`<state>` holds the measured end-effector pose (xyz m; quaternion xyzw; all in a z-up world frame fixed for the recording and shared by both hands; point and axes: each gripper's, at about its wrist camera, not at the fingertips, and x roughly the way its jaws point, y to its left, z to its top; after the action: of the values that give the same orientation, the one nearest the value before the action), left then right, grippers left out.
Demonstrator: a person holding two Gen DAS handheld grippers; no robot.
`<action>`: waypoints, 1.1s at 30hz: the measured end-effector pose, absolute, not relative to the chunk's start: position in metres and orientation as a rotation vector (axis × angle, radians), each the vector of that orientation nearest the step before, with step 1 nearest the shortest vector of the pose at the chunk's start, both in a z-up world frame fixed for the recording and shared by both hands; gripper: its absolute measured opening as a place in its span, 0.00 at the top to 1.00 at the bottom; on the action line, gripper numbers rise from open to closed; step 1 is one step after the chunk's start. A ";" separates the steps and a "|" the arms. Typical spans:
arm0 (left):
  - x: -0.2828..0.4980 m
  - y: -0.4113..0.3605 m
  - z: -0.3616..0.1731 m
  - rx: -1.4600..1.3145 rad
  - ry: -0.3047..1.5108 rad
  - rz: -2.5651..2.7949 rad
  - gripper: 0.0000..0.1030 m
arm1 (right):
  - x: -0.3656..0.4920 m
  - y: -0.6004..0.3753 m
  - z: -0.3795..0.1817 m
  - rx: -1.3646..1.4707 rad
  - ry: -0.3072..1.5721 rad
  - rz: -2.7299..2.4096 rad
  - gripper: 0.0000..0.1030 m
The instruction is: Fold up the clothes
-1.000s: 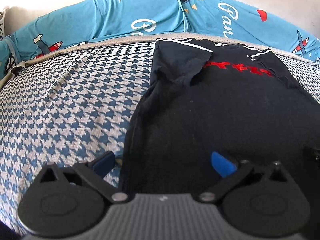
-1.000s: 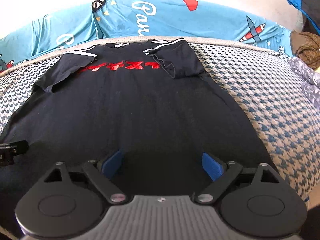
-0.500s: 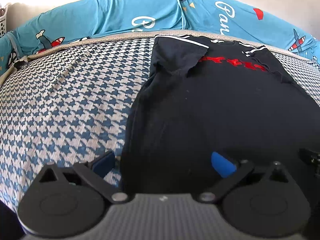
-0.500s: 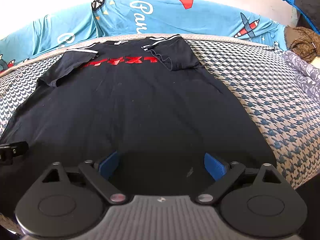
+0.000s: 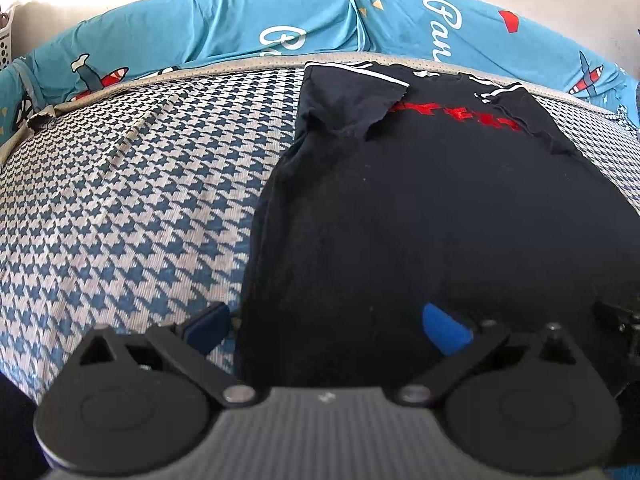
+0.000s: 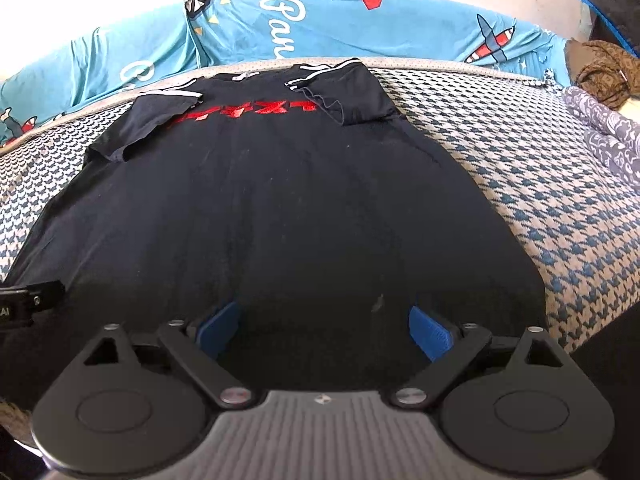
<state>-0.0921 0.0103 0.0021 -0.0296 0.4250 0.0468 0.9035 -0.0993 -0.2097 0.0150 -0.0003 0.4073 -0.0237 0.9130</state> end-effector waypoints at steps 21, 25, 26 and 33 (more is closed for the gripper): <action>-0.096 0.000 0.011 -0.067 0.824 0.057 0.00 | -0.114 -0.205 0.024 0.051 0.810 -0.023 0.12; -0.094 -0.008 0.007 -0.032 0.825 0.040 0.00 | -0.112 -0.205 0.024 0.057 0.778 -0.030 0.28; -0.092 -0.010 0.005 -0.030 0.834 0.034 0.00 | -0.111 -0.204 0.024 0.057 0.773 -0.029 0.36; -0.093 -0.019 -0.003 0.018 0.844 0.018 0.00 | -0.109 -0.195 0.018 -0.025 0.763 -0.054 0.44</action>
<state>-0.0925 -0.0187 -0.0026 0.0088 0.4094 0.0087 0.9123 -0.1093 -0.1950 0.0181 -0.0122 0.3722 -0.0262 0.9277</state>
